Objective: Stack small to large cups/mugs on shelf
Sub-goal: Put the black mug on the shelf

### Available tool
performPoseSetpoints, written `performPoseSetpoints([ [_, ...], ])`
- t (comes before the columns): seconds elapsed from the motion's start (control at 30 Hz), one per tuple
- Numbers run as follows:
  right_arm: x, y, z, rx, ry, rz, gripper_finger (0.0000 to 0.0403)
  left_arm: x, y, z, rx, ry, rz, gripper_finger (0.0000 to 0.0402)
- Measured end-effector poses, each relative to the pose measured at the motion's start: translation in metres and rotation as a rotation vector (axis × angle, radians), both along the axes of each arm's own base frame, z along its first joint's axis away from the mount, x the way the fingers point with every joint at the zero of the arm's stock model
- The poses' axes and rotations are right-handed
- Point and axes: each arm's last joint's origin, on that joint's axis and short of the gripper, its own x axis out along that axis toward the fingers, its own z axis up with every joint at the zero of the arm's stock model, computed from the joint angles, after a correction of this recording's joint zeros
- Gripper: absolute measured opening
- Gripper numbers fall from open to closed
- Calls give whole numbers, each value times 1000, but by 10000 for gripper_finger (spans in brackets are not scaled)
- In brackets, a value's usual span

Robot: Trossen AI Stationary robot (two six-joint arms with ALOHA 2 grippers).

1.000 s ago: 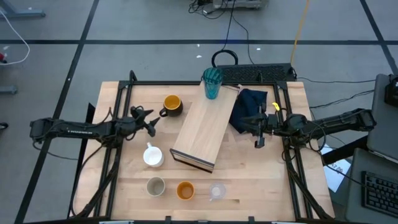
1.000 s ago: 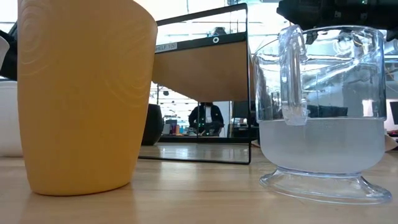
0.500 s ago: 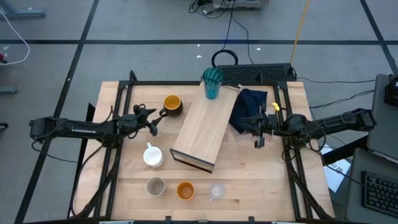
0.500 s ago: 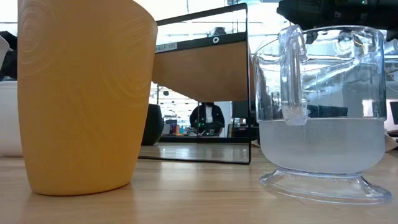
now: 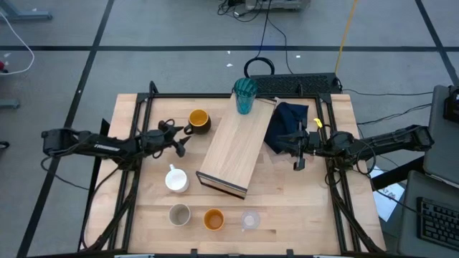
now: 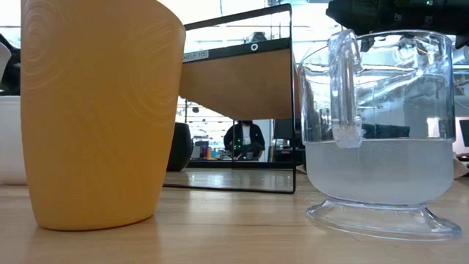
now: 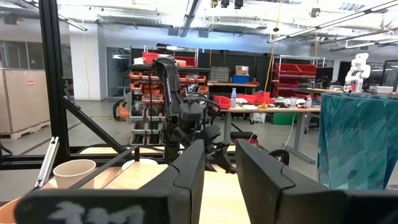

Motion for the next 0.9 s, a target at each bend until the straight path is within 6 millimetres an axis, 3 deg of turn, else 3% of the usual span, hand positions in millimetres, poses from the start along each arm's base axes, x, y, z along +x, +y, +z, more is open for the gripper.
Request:
performPoseSetpoints([
  [0.4, 0, 0, 0, 0, 0, 0, 84, 2, 4, -8, 14, 65, -32, 271],
  [0.9, 0, 0, 0, 23, -3, 4, 84, 6, 5, -3, 44, 57, -38, 268],
])
